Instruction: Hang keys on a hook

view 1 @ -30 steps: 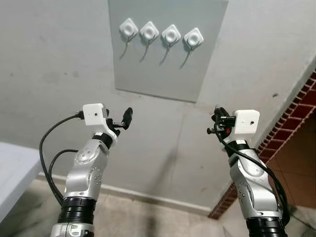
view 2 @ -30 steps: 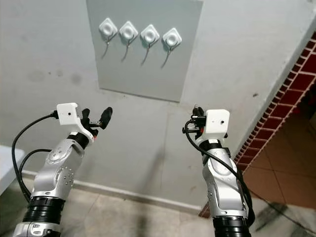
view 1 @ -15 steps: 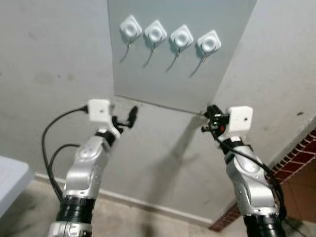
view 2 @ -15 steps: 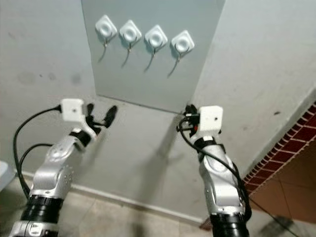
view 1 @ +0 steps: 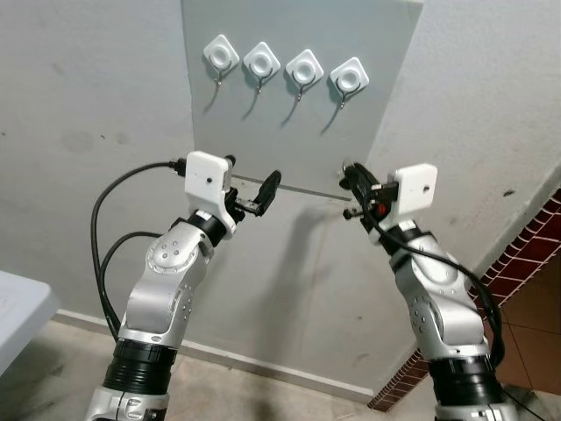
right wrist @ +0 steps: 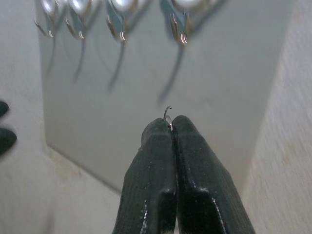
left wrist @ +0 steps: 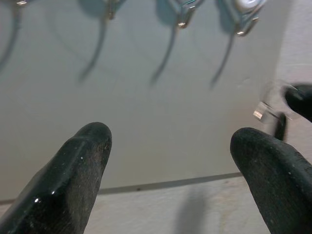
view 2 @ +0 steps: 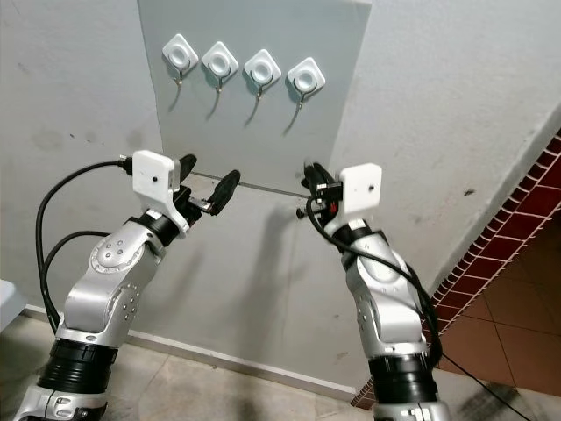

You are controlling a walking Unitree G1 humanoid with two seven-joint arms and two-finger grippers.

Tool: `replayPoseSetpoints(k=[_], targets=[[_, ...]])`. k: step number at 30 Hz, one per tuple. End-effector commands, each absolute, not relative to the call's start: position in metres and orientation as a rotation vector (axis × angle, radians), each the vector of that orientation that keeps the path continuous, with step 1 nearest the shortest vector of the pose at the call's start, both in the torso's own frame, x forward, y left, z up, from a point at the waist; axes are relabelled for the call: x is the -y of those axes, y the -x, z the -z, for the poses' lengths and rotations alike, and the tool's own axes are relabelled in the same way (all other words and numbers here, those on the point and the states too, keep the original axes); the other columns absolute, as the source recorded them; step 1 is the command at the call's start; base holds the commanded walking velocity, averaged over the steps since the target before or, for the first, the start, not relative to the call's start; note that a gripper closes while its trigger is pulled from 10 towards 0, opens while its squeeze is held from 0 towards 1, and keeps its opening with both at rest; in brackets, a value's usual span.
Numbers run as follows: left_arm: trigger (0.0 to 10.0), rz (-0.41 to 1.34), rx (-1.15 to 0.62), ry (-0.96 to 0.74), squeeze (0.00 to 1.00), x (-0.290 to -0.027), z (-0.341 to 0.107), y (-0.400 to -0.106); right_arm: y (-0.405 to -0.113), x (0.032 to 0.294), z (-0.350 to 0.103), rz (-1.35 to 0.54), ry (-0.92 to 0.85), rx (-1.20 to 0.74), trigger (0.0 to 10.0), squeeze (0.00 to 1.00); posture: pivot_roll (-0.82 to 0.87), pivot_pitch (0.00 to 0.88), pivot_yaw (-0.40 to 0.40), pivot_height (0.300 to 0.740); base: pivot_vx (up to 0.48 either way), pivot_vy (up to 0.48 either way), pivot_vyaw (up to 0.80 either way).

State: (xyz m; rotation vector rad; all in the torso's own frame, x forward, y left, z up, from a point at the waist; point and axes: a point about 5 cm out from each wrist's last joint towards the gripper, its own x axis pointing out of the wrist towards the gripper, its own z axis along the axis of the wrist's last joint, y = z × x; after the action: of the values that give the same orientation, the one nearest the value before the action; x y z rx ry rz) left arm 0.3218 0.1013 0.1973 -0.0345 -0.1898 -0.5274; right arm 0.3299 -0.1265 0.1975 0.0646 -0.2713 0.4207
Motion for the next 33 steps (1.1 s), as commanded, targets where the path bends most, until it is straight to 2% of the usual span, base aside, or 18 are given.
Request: replayPoseSetpoints(k=[1,14,33], targets=[[10.0,0.563,0.213,0.023,0.00,-0.095,-0.207,-0.321,-0.334,0.128,-0.207,-0.435,-0.065,0.302,10.0,0.00,-0.02,0.000,-0.065,0.740,0.000,0.000,0.00],[10.0,0.588,0.225,0.020,0.00,-0.092,-0.214,-0.319,-0.349,0.117,-0.229,-0.487,-0.057,0.390,10.0,0.00,-0.01,0.000,-0.052,0.740,0.000,0.000,0.00],[10.0,0.596,0.219,0.026,0.00,-0.090,-0.214,-0.318,-0.356,0.126,-0.249,-0.448,-0.125,0.494,10.0,0.00,-0.01,0.000,-0.051,0.740,0.000,0.000,0.00]])
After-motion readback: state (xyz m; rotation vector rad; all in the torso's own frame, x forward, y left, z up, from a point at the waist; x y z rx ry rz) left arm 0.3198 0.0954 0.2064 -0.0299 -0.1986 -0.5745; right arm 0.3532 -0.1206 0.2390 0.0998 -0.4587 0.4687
